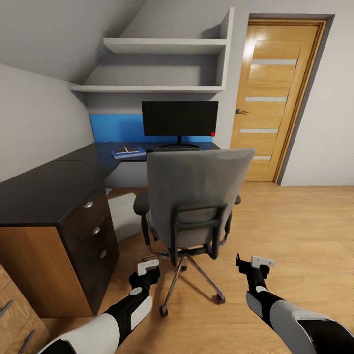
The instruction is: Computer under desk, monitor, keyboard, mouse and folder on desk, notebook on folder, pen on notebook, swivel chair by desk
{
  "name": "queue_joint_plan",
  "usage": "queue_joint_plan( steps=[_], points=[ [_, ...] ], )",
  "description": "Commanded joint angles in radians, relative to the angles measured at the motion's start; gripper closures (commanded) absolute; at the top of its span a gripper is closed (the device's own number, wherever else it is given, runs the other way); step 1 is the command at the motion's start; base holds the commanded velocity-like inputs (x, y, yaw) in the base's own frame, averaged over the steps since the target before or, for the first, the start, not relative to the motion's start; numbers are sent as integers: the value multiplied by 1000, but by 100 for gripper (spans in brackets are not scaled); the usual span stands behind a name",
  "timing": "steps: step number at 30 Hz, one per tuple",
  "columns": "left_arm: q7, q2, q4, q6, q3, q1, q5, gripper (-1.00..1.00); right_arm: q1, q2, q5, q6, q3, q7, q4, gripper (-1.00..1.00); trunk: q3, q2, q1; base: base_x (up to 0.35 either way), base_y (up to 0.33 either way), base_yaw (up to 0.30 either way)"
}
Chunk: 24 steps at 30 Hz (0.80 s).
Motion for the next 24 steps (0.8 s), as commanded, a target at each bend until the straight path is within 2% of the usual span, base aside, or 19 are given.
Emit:
queue_joint_plan(
  steps=[1,8,16,24],
  points=[
    [5,0,0,-5,-8,-1,8,-100,-1,3,-9,-6,1,5,1,-100,-1,0,0,-78,-31,0],
    [5,0,0,-6,-8,-1,8,-100,-1,28,-8,-6,2,5,-5,-100,-1,0,0,-29,-12,0],
    [5,0,0,-8,-7,-1,8,-100,-1,34,-8,-6,3,5,-6,-100,-1,0,0,-4,-2,24],
    [5,-1,-1,-8,-6,-1,8,-100,-1,35,-8,-6,3,5,-6,-100,-1,0,0,0,0,127]
  ],
)
